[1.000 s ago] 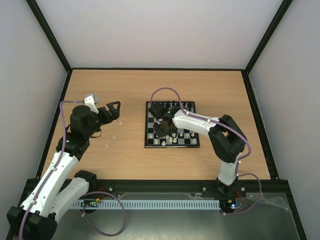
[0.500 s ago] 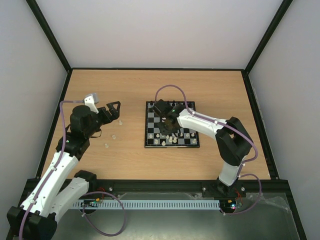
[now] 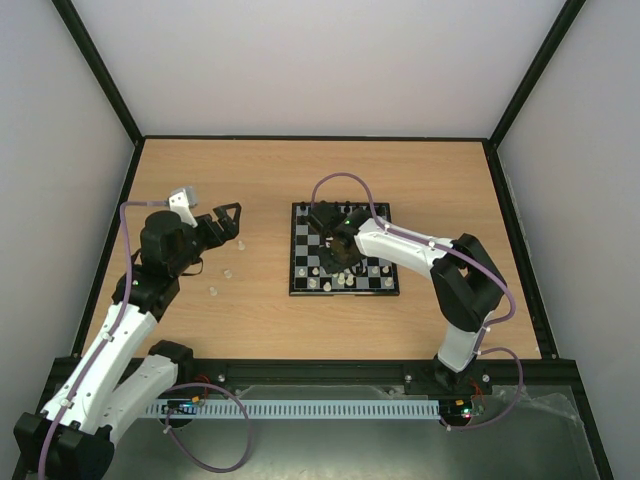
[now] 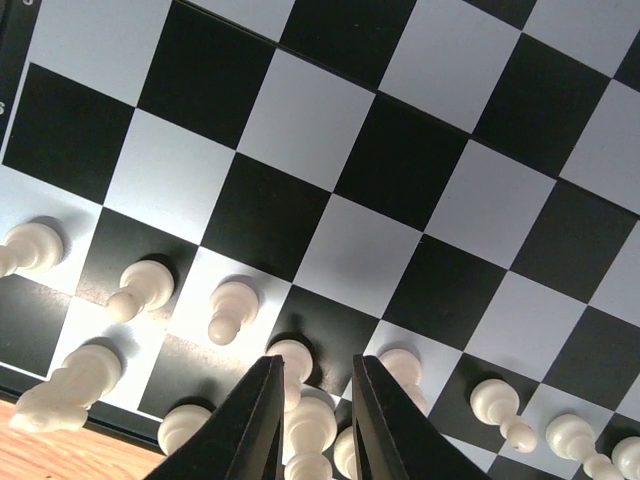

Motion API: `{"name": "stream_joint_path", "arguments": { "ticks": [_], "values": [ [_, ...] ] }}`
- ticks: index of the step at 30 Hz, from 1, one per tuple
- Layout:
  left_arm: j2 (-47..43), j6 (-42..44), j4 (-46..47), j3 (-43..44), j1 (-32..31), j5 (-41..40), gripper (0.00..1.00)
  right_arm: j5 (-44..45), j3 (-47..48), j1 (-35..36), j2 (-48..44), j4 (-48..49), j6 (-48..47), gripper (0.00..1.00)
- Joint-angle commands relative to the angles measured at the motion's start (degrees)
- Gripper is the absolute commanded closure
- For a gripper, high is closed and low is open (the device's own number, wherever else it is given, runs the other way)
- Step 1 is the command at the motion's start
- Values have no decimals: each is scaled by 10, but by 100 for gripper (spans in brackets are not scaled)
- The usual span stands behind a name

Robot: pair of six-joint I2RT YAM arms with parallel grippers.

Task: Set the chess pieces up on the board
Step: Adjust the chess piece on the chessboard.

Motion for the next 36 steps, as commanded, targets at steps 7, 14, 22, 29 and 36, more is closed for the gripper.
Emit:
{"name": "stream_joint_path", "arguments": {
  "ticks": [7, 14, 22, 29, 36],
  "values": [
    [3, 1, 19, -9, 3, 5, 1, -23, -12, 0, 11, -35, -11, 80],
    [4, 1, 20, -9, 3, 6, 0, -28, -14, 1, 16, -35, -13, 80],
    [5, 1, 21, -11, 3, 5, 0, -34, -15, 5, 21, -37, -15, 80],
    [7, 0, 23, -11, 3, 5, 1, -33, -16, 6, 23, -38, -16, 81],
    [7, 0, 23, -12, 4, 6, 0, -30, -14, 6, 26, -37, -16, 87]
  ]
}}
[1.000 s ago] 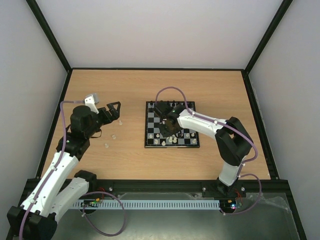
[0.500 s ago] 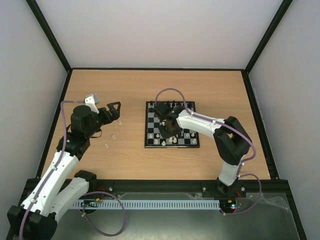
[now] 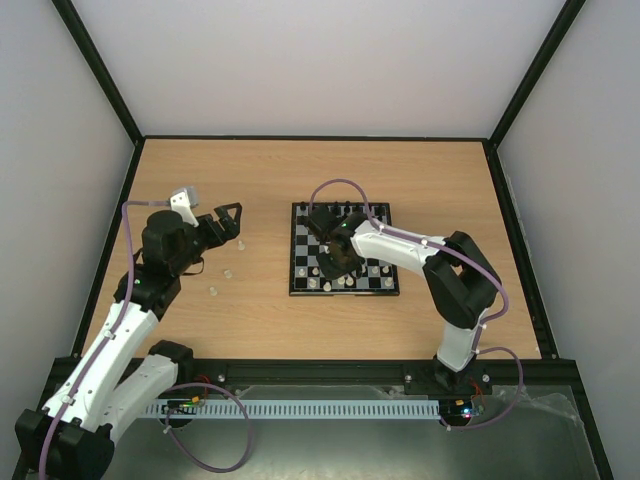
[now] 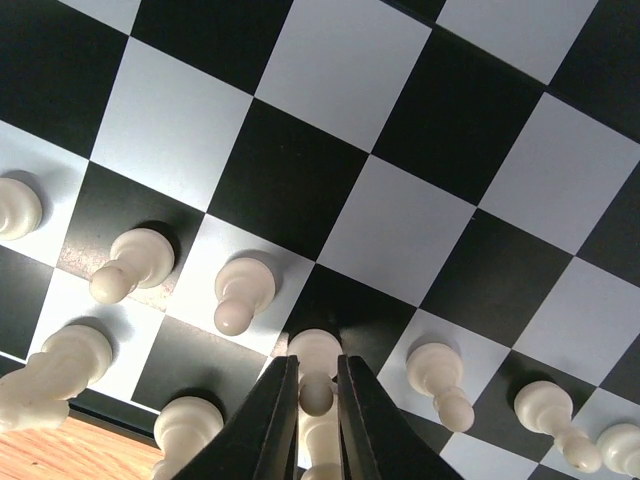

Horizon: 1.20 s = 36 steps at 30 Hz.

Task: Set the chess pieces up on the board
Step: Adjust the chess piece on the chessboard.

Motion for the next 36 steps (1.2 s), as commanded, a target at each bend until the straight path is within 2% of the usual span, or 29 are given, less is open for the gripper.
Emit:
{"name": "stream_joint_path", "arguments": {
  "ticks": [1, 36],
  "values": [
    [0, 1, 13, -5, 3, 5, 1, -2, -5, 3, 8, -35, -6, 88],
    [-3, 2, 14, -6, 4, 9, 1, 30, 18, -11, 24, -20, 6, 89]
  ]
}}
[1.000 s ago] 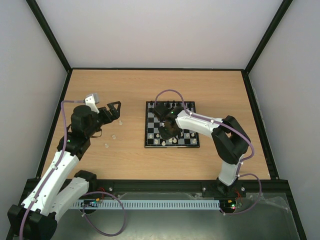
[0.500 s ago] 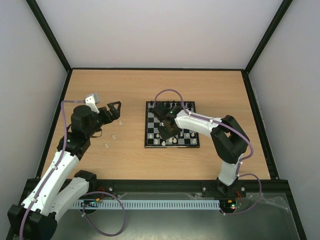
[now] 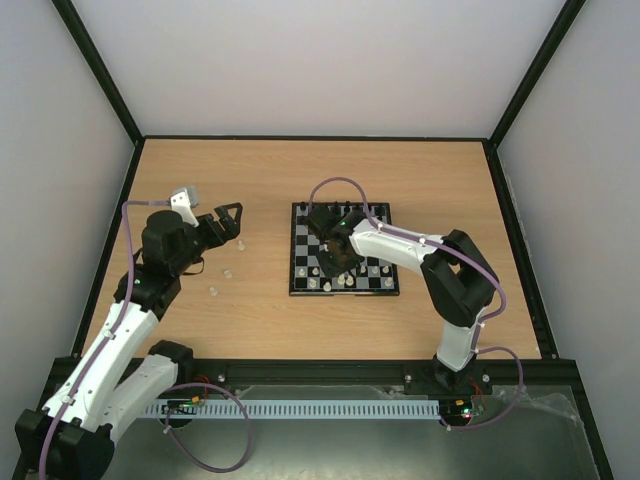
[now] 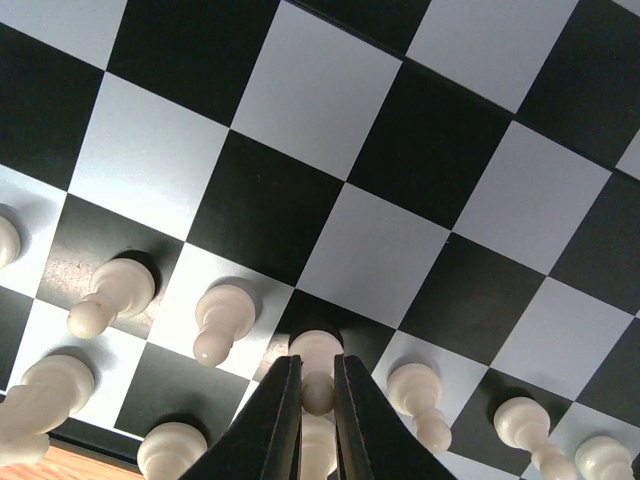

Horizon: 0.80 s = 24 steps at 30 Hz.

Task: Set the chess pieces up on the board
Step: Adjust the chess piece on the chessboard.

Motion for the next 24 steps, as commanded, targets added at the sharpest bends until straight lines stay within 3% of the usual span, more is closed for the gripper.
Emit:
{"name": "stream_joint_path", "arguments": {
  "ticks": [1, 6, 13, 24],
  "values": [
    [-3, 2, 11, -6, 4, 6, 0, 15, 9, -7, 13, -21, 6, 89],
    [-5, 2, 11, -6, 3, 6, 0, 12, 9, -9, 14, -20, 7, 86],
    [-5, 1, 11, -7, 3, 5, 1, 19, 10, -9, 4, -18, 8, 69],
    [-8, 1, 9, -6, 4, 2, 1, 14, 1, -8, -81, 7, 10, 68]
  ]
}}
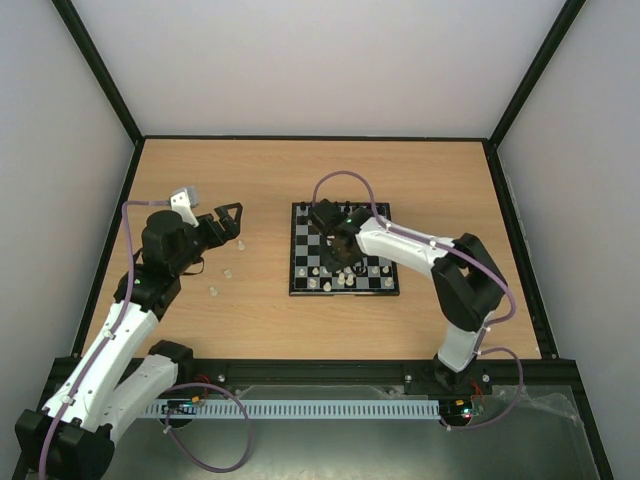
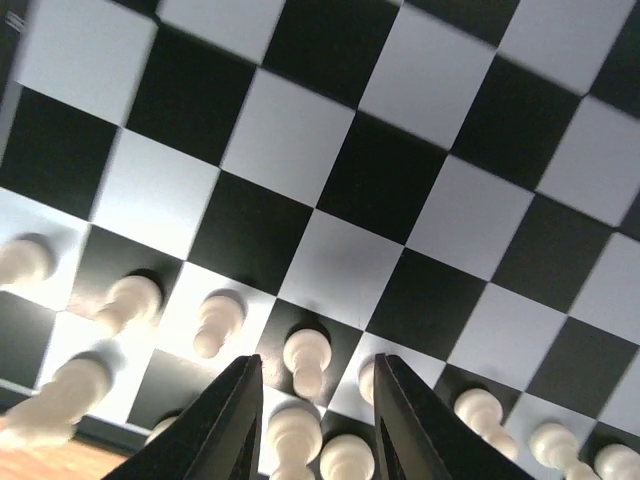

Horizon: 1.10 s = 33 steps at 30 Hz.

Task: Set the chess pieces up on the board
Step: Adjust the chess piece on the chessboard.

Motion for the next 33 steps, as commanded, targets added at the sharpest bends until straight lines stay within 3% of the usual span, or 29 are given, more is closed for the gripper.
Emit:
{"name": "stream_joint_path", "arguments": {
  "ticks": [1, 4, 13, 17, 22, 28, 33],
  "values": [
    [-7, 0, 9, -4, 3, 1, 0, -3, -2, 0, -76, 2, 4, 67],
    [-7, 1, 9, -4, 4, -1, 0, -13, -11, 6, -108, 0, 6, 68],
    [-18, 2, -6, 4, 2, -11, 1, -41, -77, 73, -162, -5, 48, 92],
    [-29, 3, -15, 6, 3, -13, 1, -38, -107, 103, -196, -15, 73, 94],
    [-39, 4, -22, 4, 3, -17, 1, -45, -149, 113, -211, -11, 91, 94],
    [-45, 3, -25, -1, 3, -17, 0, -40, -170, 114, -189, 23, 103, 85],
    [-51, 4, -32, 0, 3, -19, 0, -38, -168, 114, -161, 50, 102, 83]
  ]
}}
